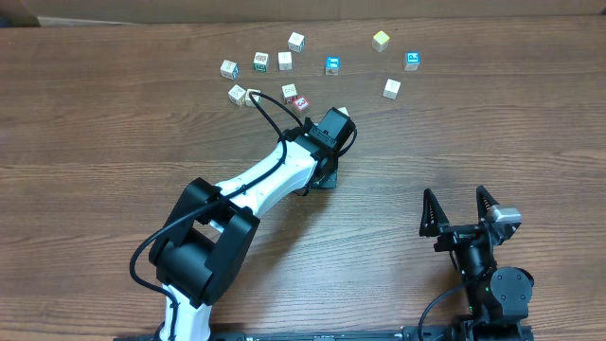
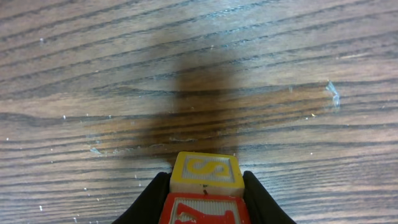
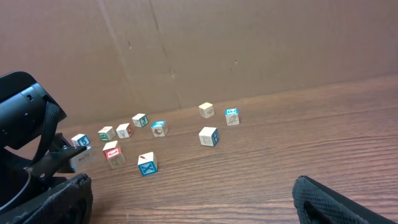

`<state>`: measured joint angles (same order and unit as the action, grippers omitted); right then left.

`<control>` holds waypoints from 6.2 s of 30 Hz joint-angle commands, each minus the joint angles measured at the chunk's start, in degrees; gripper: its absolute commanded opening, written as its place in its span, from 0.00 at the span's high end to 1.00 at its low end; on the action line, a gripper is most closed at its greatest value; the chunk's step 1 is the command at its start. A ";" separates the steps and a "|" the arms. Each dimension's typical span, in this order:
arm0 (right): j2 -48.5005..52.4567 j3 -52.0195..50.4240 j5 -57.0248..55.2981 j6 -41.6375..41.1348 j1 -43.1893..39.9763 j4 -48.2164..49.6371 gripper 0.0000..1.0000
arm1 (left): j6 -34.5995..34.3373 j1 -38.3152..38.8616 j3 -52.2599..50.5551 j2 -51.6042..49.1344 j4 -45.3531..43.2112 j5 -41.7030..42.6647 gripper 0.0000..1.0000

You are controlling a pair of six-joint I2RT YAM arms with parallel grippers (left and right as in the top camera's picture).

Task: Form a tower

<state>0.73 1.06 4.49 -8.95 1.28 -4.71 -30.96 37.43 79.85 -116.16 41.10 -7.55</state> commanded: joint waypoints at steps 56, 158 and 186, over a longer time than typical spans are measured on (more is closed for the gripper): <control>-0.55 3.50 8.15 -22.12 0.15 1.38 0.00 | 8.26 -53.51 32.02 0.02 29.18 25.38 0.00; 106.77 72.39 -13.27 -36.59 44.04 -40.59 0.96 | 8.26 -53.48 32.02 0.02 29.14 24.98 0.00; 106.77 72.39 -15.02 -36.59 44.04 -39.17 0.96 | 8.26 -53.48 32.02 0.02 29.14 24.96 0.01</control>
<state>107.59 73.80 -9.43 -45.82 45.25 -44.16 -23.75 -16.43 111.09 -116.36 70.28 16.99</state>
